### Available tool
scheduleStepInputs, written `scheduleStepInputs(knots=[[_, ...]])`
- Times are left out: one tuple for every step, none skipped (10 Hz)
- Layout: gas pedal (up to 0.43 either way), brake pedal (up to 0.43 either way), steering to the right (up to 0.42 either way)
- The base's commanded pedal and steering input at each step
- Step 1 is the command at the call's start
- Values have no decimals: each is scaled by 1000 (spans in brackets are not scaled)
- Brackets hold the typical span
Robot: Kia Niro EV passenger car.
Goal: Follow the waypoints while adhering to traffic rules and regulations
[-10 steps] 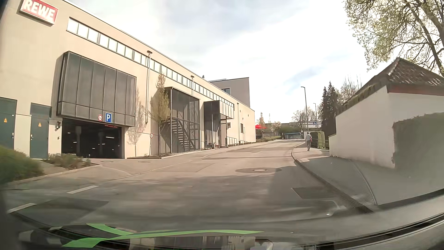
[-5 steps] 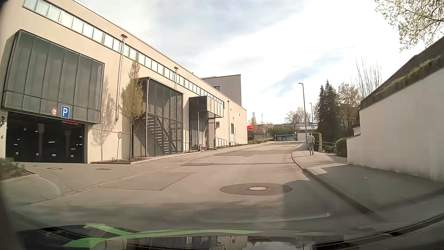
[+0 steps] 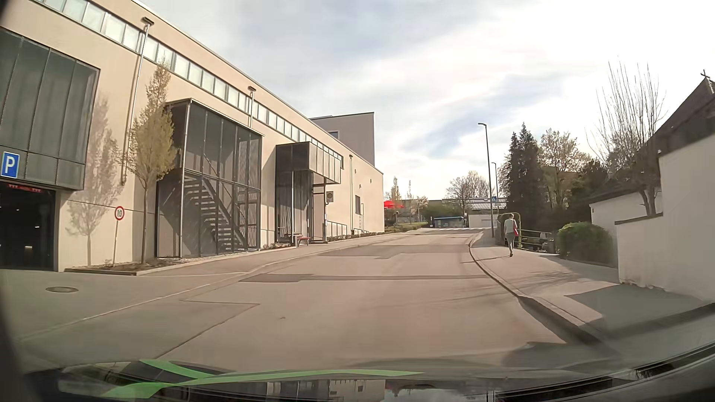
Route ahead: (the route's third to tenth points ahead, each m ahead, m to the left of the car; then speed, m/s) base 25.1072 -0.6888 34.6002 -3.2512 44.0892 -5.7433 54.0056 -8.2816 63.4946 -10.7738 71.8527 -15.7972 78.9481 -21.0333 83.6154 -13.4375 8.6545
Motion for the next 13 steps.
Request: scheduleStepInputs(knots=[[138,0,31],[138,0,32],[150,0,34],[150,0,35],[150,0,35],[157,0,35],[157,0,35],[157,0,35],[157,0,35],[157,0,35],[157,0,35],[157,0,35],[157,0,35]])
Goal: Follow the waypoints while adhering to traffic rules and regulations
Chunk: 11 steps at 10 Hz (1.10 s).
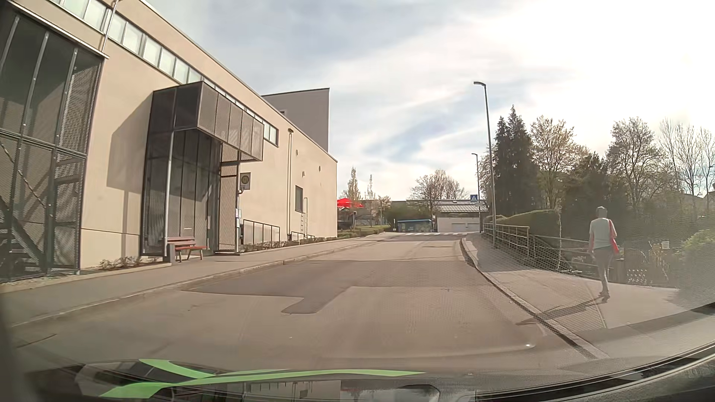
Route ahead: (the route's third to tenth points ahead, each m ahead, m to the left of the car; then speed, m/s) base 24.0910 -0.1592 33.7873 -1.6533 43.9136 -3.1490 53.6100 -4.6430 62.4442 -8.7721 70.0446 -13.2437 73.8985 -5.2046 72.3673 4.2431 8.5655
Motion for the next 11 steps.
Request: scheduleStepInputs(knots=[[150,0,34],[150,0,34],[150,0,34],[150,0,32],[150,0,32],[150,0,31],[150,0,31],[150,0,30],[150,0,30],[138,0,30],[130,0,29]])
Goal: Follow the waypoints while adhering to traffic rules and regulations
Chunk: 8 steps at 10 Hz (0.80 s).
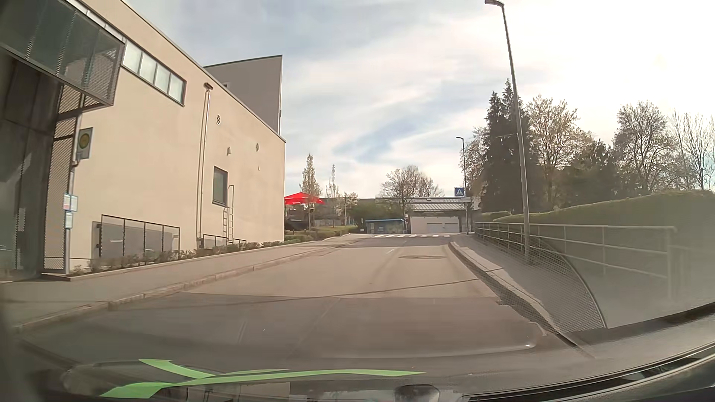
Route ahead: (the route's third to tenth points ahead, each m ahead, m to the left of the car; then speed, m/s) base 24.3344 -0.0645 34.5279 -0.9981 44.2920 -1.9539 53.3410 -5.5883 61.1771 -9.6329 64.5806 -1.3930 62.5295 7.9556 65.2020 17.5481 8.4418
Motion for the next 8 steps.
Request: scheduleStepInputs(knots=[[130,0,29],[130,0,29],[130,0,28],[130,0,28],[130,0,27],[130,0,25],[130,0,25],[130,0,24]])
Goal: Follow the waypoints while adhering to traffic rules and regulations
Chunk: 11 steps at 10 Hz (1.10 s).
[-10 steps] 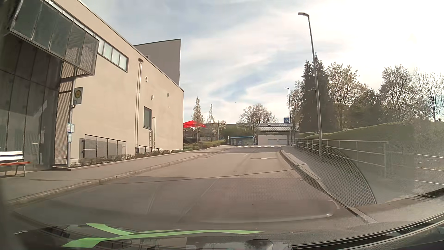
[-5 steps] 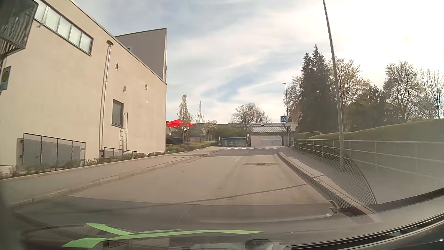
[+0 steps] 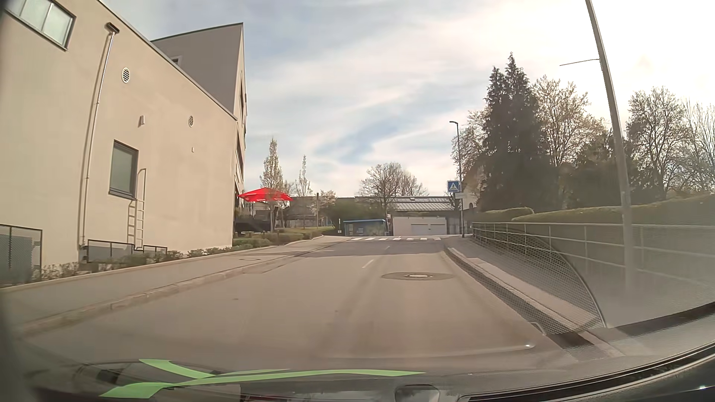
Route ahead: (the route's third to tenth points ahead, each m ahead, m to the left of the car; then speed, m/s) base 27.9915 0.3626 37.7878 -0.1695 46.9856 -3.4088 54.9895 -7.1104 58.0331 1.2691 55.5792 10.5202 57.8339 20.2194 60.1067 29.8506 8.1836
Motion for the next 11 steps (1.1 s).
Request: scheduleStepInputs(knots=[[130,0,24],[130,0,24],[118,0,22],[110,0,21],[59,0,21],[47,0,19],[47,0,18],[47,0,15],[47,0,10],[47,0,9],[59,0,9]])
